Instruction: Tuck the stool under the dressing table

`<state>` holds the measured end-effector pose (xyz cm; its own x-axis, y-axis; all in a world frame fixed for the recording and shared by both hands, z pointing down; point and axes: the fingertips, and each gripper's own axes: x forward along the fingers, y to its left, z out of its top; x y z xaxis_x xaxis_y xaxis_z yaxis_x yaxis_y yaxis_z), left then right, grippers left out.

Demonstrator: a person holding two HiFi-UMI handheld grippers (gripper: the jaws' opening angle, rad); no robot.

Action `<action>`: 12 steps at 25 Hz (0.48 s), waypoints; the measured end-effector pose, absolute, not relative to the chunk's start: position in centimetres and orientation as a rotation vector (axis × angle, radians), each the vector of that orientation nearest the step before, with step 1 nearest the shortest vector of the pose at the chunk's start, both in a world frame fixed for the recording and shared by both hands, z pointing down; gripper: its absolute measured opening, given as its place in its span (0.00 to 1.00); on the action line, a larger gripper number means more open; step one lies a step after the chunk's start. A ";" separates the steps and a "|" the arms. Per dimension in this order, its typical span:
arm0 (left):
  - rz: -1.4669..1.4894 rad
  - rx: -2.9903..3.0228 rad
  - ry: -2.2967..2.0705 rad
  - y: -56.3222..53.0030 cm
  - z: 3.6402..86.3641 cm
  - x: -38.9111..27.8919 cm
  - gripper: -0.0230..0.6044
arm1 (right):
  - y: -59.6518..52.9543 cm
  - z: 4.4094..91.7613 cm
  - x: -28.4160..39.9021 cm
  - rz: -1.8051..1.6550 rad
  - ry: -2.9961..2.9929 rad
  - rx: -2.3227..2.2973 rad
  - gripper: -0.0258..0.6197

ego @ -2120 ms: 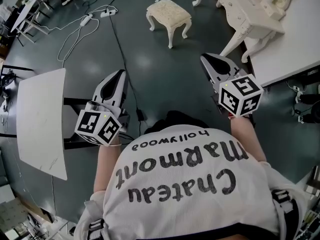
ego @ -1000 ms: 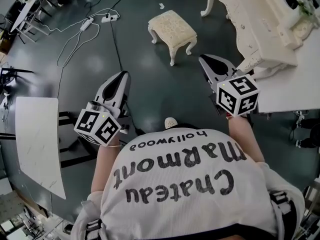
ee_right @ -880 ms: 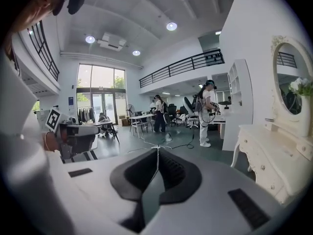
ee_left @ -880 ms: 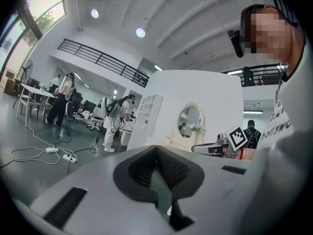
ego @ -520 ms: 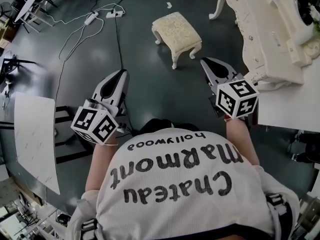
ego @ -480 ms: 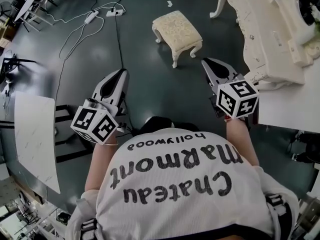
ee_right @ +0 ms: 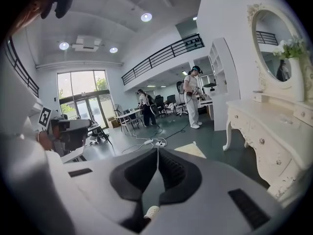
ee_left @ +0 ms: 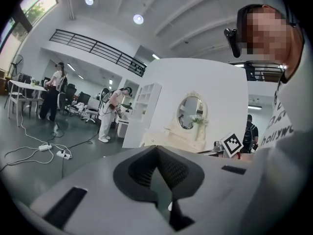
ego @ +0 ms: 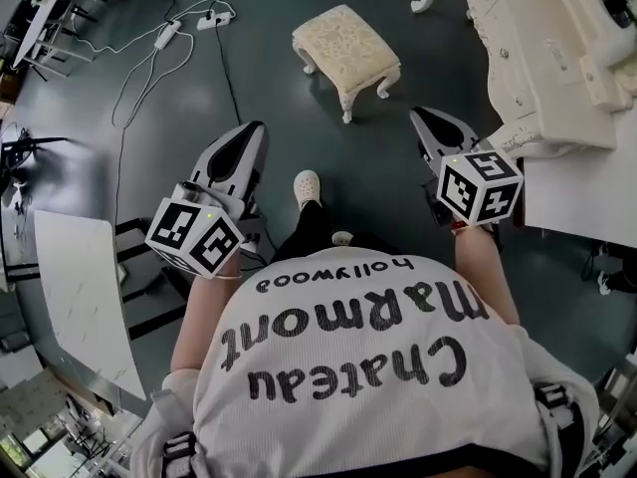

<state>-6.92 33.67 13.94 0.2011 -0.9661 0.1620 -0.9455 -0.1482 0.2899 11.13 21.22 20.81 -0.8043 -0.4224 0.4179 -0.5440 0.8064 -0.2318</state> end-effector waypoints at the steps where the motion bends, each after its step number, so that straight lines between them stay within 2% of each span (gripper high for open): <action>1: -0.090 2.157 -1.788 33.2 14.2 -7.4 0.07 | 21.0 20.8 10.7 0.488 -2.641 0.737 0.08; 12: -0.149 2.159 -1.740 26.1 14.2 -16.2 0.07 | 15.0 19.1 2.8 0.440 -2.630 0.778 0.08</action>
<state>-16.20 26.13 14.19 0.2350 -0.9614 0.1428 -0.9232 -0.1749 0.3422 2.83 14.95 19.14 -0.7826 -0.4567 0.4230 -0.5695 0.7996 -0.1903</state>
